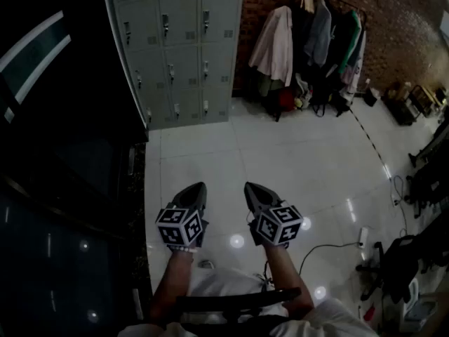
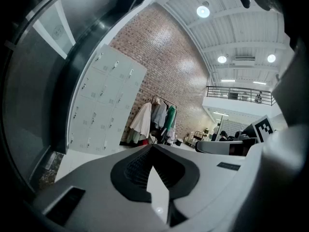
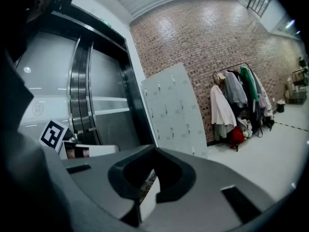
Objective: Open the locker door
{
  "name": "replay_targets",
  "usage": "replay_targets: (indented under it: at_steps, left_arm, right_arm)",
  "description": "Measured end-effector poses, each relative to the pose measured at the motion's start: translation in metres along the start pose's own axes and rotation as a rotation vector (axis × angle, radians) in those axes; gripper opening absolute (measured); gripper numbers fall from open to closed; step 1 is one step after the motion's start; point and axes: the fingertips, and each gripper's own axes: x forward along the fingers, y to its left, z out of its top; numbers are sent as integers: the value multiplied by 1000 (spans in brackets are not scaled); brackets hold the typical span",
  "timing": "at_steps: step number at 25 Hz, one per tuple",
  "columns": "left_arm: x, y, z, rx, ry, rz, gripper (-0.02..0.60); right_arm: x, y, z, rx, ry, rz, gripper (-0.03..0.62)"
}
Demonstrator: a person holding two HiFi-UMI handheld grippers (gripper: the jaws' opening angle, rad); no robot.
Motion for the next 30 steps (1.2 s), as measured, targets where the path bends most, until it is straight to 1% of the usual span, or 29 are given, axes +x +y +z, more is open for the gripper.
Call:
replay_targets:
  at_steps: [6, 10, 13, 18, 21, 26, 30]
  left_arm:
    - [-3, 38, 11, 24, 12, -20, -6]
    - [-6, 62, 15, 23, 28, -23, -6]
    - [2, 72, 15, 19, 36, -30, -6]
    - [34, 74, 18, 26, 46, -55, -6]
    - [59, 81, 28, 33, 37, -54, -6]
    - [110, 111, 49, 30, 24, -20, -6]
    - [163, 144, 72, 18, 20, 27, -6]
  right_arm:
    - [33, 22, -2, -1, -16, -17, 5]
    - [53, 41, -15, 2, 11, -12, 5]
    - [63, 41, -21, 3, 25, -18, 5]
    - [83, 10, -7, 5, 14, -44, 5]
    - [108, -11, 3, 17, 3, -39, 5]
    - [173, -40, 17, 36, -3, 13, 5]
    - [228, -74, 48, 25, -19, 46, 5]
